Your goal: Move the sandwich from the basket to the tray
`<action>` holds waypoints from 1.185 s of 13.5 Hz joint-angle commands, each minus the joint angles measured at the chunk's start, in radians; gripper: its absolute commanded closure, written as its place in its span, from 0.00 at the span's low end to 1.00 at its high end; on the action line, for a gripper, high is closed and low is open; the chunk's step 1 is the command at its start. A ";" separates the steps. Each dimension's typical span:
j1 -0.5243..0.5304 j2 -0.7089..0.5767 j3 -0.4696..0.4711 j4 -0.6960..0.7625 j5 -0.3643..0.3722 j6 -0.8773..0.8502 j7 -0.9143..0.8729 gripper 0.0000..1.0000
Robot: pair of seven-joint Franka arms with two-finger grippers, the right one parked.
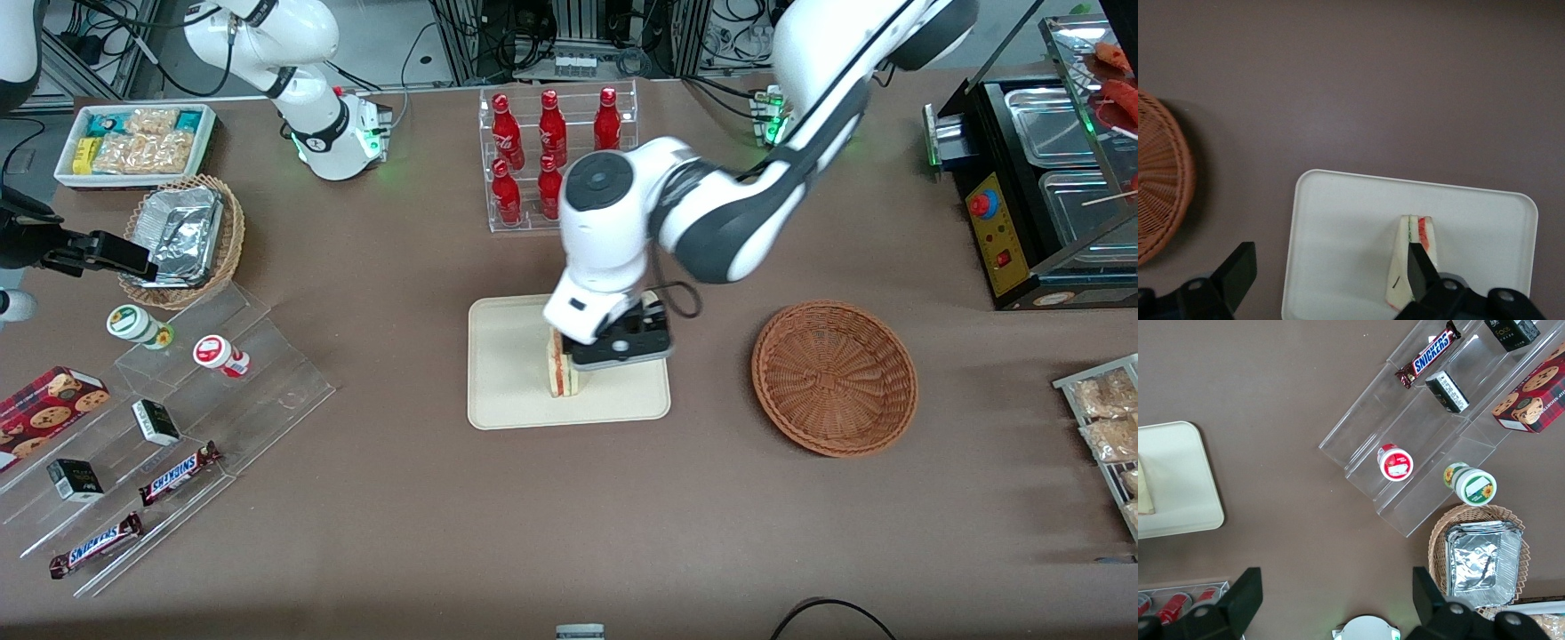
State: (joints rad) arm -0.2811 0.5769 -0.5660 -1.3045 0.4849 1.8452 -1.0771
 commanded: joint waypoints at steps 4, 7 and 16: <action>0.241 -0.307 -0.005 -0.160 -0.247 -0.108 0.268 0.00; 0.347 -0.388 -0.005 -0.165 -0.345 -0.178 0.423 0.00; 0.261 -0.560 0.332 -0.275 -0.468 -0.233 0.750 0.00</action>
State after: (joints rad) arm 0.0313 0.0940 -0.3360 -1.5140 0.0566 1.6124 -0.4033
